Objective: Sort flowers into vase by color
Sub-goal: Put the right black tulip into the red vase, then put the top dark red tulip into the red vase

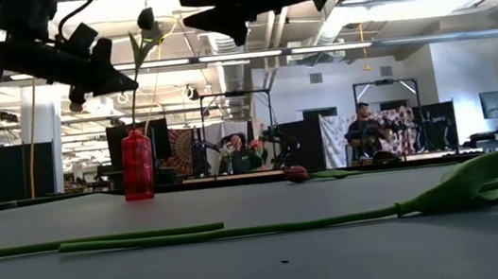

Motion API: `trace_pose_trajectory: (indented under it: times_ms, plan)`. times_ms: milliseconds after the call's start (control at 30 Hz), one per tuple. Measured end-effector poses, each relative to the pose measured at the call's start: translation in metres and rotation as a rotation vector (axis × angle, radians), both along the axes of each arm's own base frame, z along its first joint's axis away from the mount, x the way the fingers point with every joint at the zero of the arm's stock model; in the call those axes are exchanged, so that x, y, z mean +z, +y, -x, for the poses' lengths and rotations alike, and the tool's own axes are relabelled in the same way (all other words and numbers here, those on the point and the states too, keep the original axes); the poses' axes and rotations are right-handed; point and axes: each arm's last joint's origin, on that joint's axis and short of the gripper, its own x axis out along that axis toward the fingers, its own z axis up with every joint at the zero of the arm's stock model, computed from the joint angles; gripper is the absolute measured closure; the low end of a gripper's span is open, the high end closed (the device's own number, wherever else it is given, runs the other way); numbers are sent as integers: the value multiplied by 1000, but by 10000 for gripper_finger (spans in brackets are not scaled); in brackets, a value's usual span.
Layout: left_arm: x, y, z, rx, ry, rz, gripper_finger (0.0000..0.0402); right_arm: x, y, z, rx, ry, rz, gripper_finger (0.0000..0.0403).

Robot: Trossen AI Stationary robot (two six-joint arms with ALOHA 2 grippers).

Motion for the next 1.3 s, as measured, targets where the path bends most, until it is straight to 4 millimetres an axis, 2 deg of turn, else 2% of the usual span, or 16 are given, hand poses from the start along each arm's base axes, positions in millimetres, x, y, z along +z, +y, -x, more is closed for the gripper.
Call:
trace_pose_trajectory:
  times_ms: [267,600,1033,1300]
  plan:
    - [-12,-3,2,-10,16,25,401,0,2,0,9,3,-2,163]
    - [-16,-3,2,-25,31,66,396,0,3,0,11,9,-35,163]
    - [-20,-4,2,-35,55,96,293,-2,13,-2,43,31,-59,163]
    - [-22,-8,4,-75,73,125,259,-4,17,-2,52,51,-62,163]
